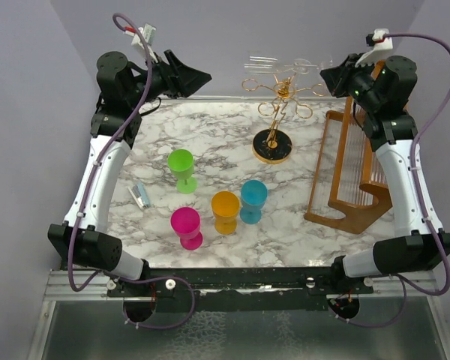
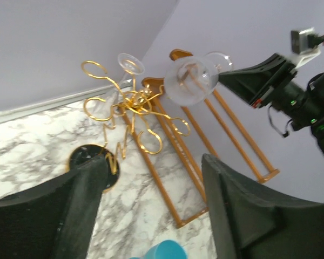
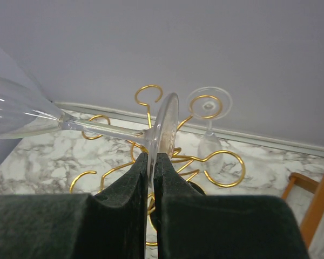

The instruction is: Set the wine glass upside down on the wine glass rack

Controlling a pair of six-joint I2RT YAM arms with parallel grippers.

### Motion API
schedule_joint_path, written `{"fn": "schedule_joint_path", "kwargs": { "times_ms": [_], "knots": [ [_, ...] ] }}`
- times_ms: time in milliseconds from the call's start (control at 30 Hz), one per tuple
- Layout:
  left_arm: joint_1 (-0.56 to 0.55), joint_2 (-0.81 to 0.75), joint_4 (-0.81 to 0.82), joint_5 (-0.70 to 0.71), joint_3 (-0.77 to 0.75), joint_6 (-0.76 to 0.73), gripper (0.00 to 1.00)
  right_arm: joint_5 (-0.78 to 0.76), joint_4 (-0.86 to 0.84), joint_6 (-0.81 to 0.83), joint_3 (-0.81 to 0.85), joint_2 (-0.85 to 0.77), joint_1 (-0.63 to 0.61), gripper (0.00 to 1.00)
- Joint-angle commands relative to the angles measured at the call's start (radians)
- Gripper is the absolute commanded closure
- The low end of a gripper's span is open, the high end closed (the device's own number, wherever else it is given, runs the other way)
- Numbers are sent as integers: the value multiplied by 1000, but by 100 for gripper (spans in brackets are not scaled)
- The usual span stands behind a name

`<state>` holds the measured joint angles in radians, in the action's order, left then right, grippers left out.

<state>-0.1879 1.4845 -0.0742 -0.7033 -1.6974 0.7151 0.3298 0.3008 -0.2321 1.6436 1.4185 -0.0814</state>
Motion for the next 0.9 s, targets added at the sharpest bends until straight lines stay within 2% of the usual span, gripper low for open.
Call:
{"fn": "schedule_joint_path", "kwargs": {
  "times_ms": [0, 133, 200, 633, 867],
  "knots": [
    [29, -67, -114, 14, -19, -182, 22, -48, 10, 49, 31, -41, 34, 99],
    [34, -82, -215, 40, -45, -302, 6, -94, 31, 109, 65, -49, 44, 99],
    [35, -87, -260, 65, -54, -365, 4, -121, 42, 142, 84, -54, 48, 99],
    [36, -110, -469, 135, -78, -659, 3, -281, 139, 489, 247, -70, 49, 99],
    [39, -106, -496, 147, -72, -683, 3, -311, 209, 745, 277, -66, 49, 99]
  ]
}}
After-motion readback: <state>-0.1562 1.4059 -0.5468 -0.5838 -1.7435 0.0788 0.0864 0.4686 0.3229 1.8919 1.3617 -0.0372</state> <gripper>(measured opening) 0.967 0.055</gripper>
